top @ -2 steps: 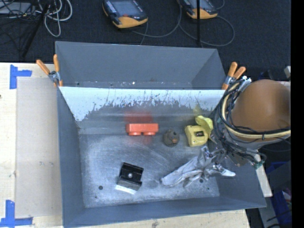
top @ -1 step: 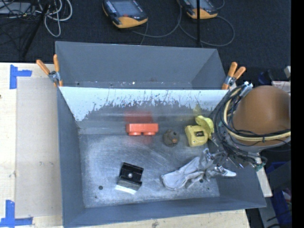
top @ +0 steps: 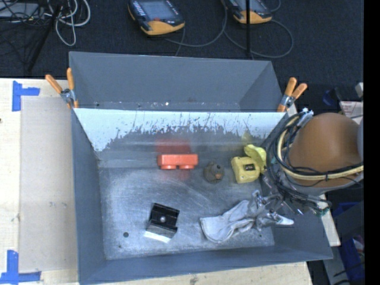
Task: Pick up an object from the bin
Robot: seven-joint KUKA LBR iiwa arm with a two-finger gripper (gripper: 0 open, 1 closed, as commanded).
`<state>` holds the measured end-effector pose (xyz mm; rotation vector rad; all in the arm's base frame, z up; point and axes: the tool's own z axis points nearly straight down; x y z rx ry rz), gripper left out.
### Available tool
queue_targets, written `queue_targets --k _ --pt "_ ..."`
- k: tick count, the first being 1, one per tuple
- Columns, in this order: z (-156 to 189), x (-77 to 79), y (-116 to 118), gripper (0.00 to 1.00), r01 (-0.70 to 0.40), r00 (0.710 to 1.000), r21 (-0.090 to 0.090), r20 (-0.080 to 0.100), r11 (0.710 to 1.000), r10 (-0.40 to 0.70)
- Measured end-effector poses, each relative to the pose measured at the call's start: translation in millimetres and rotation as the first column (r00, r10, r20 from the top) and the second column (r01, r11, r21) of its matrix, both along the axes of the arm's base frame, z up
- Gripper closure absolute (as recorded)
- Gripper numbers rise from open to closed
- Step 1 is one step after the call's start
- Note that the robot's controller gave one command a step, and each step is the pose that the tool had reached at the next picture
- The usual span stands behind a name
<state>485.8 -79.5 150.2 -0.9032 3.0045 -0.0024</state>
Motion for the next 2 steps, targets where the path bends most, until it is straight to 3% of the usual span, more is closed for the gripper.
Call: queue_targets --k 1,2 --pt "25.2 -1.4 15.0 1.00 -0.053 0.998 0.003 -0.013 0.999 0.053" --pt "79.8 -11.9 1.9 1.00 -0.046 0.999 0.002 -0.006 0.999 0.046"
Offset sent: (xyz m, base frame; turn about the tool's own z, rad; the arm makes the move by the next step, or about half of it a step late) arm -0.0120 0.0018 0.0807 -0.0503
